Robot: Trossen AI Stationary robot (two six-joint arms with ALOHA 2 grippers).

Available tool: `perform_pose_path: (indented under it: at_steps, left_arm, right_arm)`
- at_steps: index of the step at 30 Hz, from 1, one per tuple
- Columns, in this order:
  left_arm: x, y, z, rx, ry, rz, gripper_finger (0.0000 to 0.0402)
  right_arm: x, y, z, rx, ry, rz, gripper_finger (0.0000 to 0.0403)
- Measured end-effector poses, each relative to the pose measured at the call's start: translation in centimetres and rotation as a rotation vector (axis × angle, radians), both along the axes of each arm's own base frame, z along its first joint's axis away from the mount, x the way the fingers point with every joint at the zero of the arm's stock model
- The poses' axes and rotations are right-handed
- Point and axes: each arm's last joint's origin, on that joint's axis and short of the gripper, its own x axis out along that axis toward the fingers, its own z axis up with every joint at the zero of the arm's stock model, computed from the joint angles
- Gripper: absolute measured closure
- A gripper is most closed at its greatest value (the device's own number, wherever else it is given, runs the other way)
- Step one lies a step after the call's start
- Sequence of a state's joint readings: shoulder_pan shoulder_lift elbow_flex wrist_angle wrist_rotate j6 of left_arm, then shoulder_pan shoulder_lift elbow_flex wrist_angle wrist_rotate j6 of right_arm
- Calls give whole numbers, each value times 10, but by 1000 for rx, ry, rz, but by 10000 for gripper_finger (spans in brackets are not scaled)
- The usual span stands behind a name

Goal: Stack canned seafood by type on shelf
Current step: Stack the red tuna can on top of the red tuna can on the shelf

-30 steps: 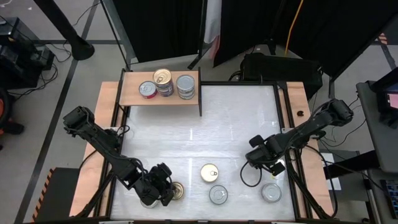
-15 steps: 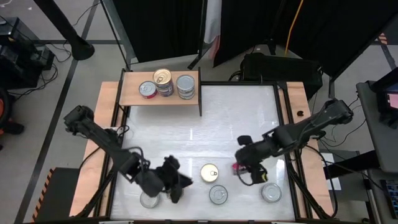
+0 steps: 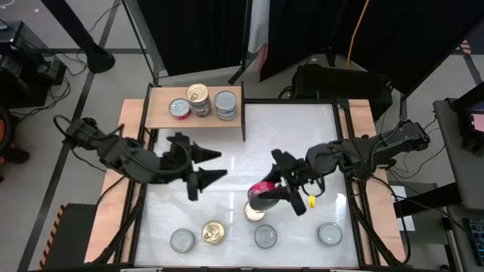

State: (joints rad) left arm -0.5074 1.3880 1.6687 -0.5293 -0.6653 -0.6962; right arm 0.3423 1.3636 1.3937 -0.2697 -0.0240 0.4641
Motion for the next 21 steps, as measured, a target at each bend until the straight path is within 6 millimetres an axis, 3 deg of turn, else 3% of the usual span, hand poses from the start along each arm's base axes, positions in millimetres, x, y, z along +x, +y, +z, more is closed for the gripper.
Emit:
perform_pose_path:
  at_steps: [3,8,21]
  left_arm:
    - [-11,5,8,-16,-20,-23,54]
    - [-14,-3,8,-27,-24,-64,45]
    - [29,-25,-15,-43,-49,21,39]
  right_arm:
    - [5,-8,11,48,-110,-35,278]
    - [10,-23,25,123,-233,-89,279]
    - [15,-47,30,155,-281,-169,281]
